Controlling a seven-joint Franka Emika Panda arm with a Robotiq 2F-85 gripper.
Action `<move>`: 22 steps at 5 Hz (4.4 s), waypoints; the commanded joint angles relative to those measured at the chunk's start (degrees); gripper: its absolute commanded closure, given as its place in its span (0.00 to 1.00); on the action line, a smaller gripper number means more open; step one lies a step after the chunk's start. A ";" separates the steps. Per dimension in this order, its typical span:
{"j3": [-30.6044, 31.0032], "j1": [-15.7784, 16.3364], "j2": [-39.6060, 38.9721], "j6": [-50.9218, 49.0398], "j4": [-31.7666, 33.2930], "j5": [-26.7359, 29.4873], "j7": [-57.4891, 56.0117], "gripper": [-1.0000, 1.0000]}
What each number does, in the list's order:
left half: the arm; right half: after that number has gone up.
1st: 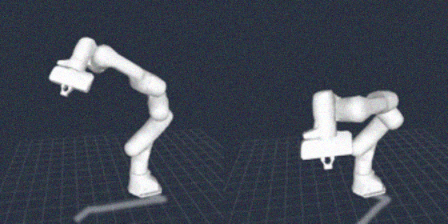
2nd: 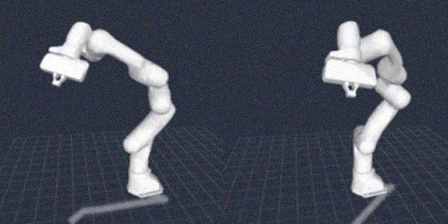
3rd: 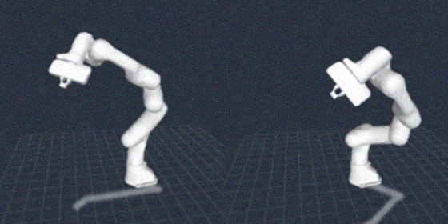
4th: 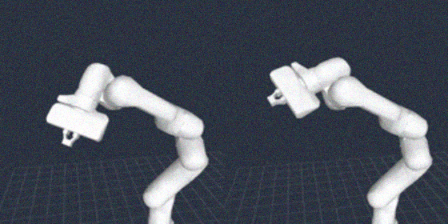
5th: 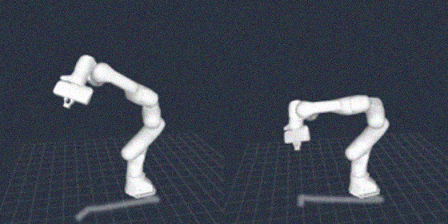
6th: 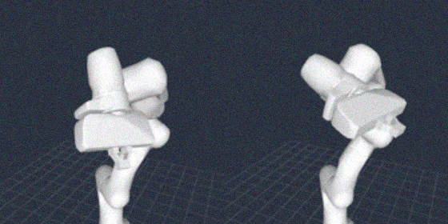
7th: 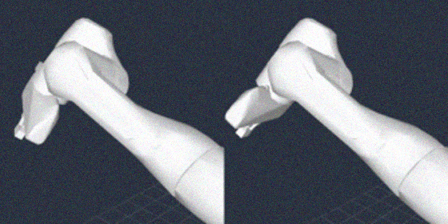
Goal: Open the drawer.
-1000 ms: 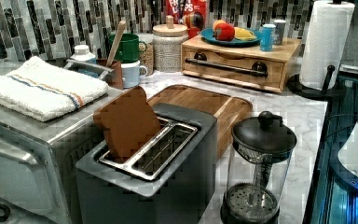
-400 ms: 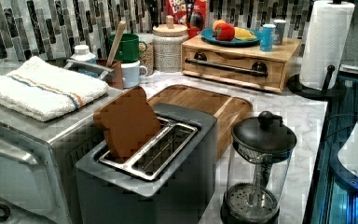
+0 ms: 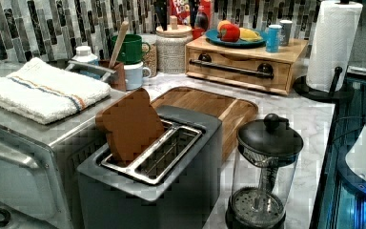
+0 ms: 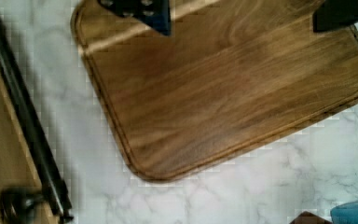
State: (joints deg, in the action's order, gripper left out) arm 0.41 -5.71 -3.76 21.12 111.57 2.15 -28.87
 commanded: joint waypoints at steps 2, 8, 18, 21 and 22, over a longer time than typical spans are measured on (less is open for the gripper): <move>-3.83 -7.29 1.71 8.55 7.85 -0.49 -20.89 0.00; -4.08 -10.66 -3.47 25.99 14.99 -6.19 -26.52 0.00; 1.34 -10.44 -9.42 46.75 25.44 -6.67 -17.31 0.00; 6.58 -3.90 -10.81 46.31 25.55 -4.52 -11.17 0.00; 7.68 -1.28 -11.51 45.42 24.45 -5.92 -5.31 0.00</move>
State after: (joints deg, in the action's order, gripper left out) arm -0.72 -20.74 -13.60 65.58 135.74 -3.99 -40.90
